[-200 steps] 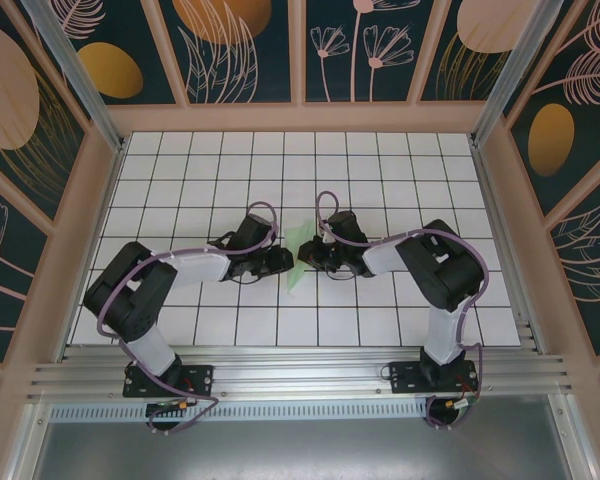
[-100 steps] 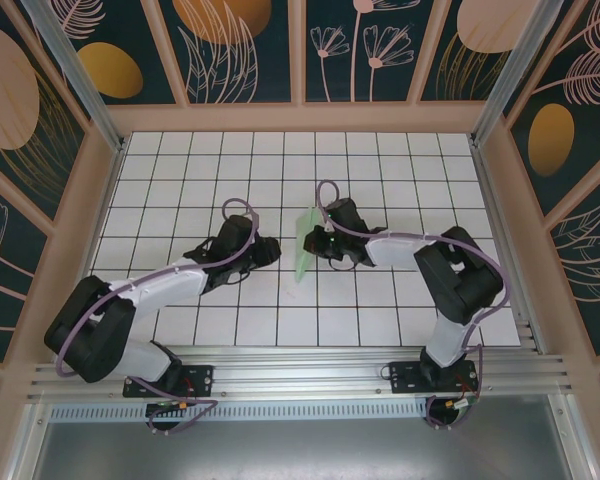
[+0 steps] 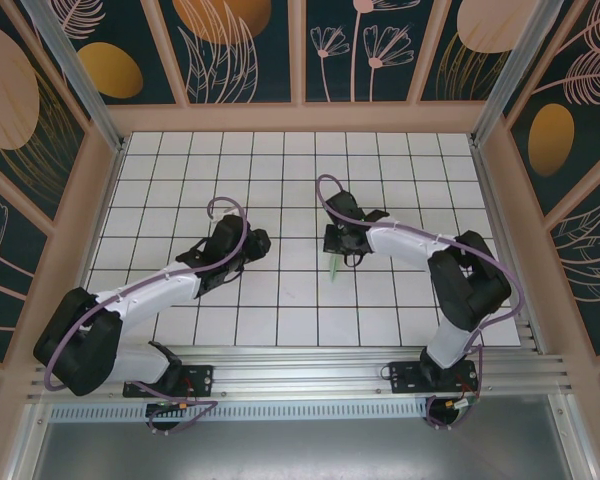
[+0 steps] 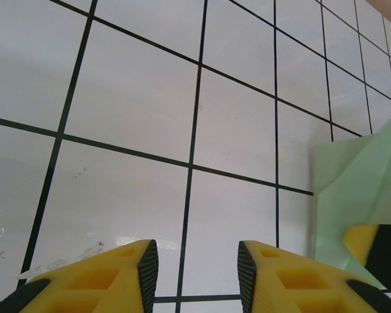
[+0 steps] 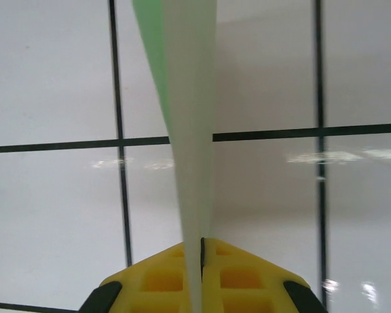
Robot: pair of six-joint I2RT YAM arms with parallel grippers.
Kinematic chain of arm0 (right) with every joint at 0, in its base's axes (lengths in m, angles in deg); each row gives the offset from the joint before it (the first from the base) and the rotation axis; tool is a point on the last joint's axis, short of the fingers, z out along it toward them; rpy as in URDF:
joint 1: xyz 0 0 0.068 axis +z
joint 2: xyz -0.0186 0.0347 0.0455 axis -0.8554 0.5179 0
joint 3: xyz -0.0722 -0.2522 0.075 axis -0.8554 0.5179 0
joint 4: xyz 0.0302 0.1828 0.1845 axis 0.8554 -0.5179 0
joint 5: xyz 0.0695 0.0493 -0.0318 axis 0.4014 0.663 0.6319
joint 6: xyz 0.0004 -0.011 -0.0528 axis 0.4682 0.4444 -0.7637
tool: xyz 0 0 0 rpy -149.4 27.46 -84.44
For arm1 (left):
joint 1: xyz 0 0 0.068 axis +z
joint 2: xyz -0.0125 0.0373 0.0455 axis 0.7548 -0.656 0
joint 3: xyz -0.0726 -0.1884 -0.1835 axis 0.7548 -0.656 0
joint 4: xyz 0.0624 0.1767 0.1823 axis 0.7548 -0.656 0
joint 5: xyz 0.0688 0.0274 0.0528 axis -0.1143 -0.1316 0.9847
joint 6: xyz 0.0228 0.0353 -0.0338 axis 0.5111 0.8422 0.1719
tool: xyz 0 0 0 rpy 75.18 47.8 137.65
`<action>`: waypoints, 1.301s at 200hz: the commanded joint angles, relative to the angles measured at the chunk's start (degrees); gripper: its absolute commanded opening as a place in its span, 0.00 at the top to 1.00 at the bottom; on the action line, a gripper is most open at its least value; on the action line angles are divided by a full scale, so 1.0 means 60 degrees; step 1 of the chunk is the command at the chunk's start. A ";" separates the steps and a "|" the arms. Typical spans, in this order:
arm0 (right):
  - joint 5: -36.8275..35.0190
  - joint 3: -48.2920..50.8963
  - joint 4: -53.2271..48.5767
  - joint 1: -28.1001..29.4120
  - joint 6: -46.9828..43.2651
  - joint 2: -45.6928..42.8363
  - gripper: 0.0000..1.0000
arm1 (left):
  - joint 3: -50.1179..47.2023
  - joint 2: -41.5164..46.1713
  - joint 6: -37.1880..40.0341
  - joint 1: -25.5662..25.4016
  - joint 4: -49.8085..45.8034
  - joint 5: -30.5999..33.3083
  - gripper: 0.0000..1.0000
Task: Fold a paper plane with a square sheet of paper (pick it up from the middle)
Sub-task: Turn over the paper at the center of the table.
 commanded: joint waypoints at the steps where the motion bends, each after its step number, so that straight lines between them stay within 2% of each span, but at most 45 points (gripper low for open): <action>1: -0.1577 -0.0922 -0.1603 0.0283 -0.0557 -0.0295 0.97 | -0.0085 0.0154 -0.0239 -0.0031 -0.0166 0.0434 0.60; 37: -0.3454 -0.2212 -0.3421 0.0825 -0.0589 0.0436 0.97 | -0.0147 0.0300 -0.0295 -0.0034 -0.0290 0.0812 0.59; 56: -0.4028 -0.2789 -0.4052 0.1181 -0.0466 0.0949 0.97 | -0.0136 0.0408 -0.0241 -0.0023 -0.0543 0.1148 0.59; 103: -0.4377 -0.4139 -0.5140 0.1922 0.0177 0.2658 0.97 | -0.0520 0.1089 -0.0328 -0.0030 -0.0974 0.2155 0.56; 158: -0.3790 -0.5677 -0.5845 0.2448 0.0822 0.4497 0.94 | -0.1130 0.1635 -0.0473 -0.0031 -0.0820 0.2369 0.54; 184: -0.3222 -0.6213 -0.5792 0.2706 0.0928 0.4768 0.84 | -0.1212 0.1749 -0.0415 -0.0032 -0.0801 0.2399 0.53; 202: -0.2383 -0.6286 -0.5360 0.2723 0.0837 0.4687 0.67 | -0.1235 0.1751 -0.0410 -0.0031 -0.0733 0.2340 0.53; 220: -0.1566 -0.6144 -0.4717 0.2730 0.0642 0.4430 0.55 | -0.1231 0.1681 -0.0447 -0.0024 -0.0659 0.2174 0.52; 236: -0.0685 -0.5757 -0.3762 0.2756 0.0315 0.3874 0.52 | -0.1235 0.1626 -0.0521 -0.0026 -0.0615 0.2063 0.52; 248: -0.0288 -0.5212 -0.2909 0.2759 0.0279 0.3192 0.44 | -0.1213 0.1564 -0.0550 -0.0023 -0.0593 0.1991 0.52; 260: 0.0328 -0.4555 -0.2063 0.2644 0.0125 0.2439 0.42 | -0.1205 0.1523 -0.0590 -0.0024 -0.0578 0.1904 0.52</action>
